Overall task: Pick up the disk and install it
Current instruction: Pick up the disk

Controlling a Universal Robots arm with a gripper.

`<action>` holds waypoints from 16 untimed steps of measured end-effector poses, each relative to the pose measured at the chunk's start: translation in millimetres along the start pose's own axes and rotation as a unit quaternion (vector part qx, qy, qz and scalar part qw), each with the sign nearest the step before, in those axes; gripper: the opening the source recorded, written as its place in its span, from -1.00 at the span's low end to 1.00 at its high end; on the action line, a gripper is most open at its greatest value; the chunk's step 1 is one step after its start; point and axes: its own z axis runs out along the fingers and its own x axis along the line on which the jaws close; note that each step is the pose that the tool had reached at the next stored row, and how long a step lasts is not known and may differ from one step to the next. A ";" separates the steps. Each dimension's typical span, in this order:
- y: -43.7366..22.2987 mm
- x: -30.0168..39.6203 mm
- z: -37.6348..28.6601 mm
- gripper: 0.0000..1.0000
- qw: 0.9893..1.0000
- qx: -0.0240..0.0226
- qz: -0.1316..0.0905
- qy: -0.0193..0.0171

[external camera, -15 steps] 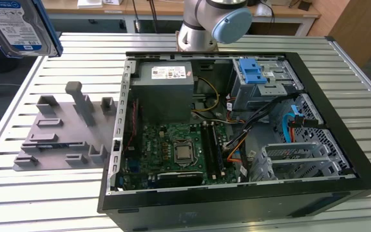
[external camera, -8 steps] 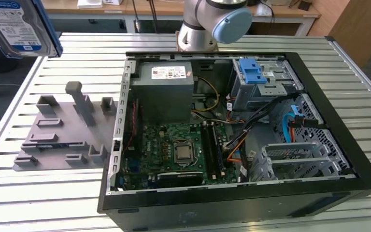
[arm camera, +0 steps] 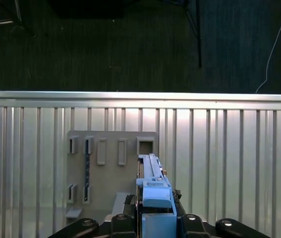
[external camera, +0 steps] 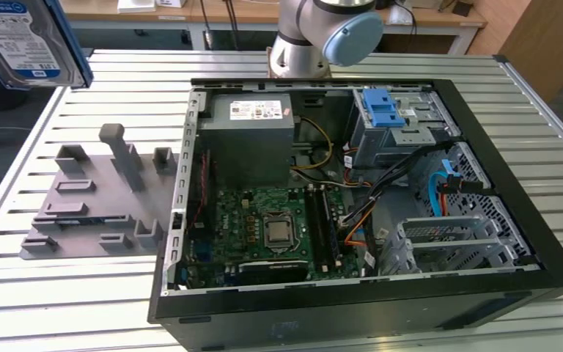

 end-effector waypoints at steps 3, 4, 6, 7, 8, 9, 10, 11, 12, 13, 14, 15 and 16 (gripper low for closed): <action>0.0 0.1 -4.2 -0.27 1.000 0.000 0.000 0.000; 0.0 0.1 -5.2 -0.27 1.000 0.000 0.000 0.000; 0.0 0.9 -5.8 -0.27 1.000 0.000 0.000 0.000; -0.1 1.1 -5.9 -0.27 1.000 0.000 0.000 0.000; -0.1 1.2 -5.9 -0.27 1.000 0.000 0.000 0.000; -0.1 1.4 -6.0 -0.27 1.000 0.000 0.000 0.000; -0.1 1.5 -6.0 -0.27 1.000 0.000 0.000 0.000; -0.4 1.6 -5.9 -0.27 1.000 0.000 0.000 0.000; -0.9 1.6 -5.9 -0.27 1.000 0.000 0.000 0.000; -1.6 1.7 -6.0 -0.27 1.000 0.000 0.000 0.000; -2.3 1.7 -5.9 -0.27 1.000 0.000 0.000 0.000; -3.0 1.7 -6.0 -0.27 1.000 0.000 0.000 0.000; -3.8 1.7 -6.0 -0.27 1.000 0.000 0.000 0.000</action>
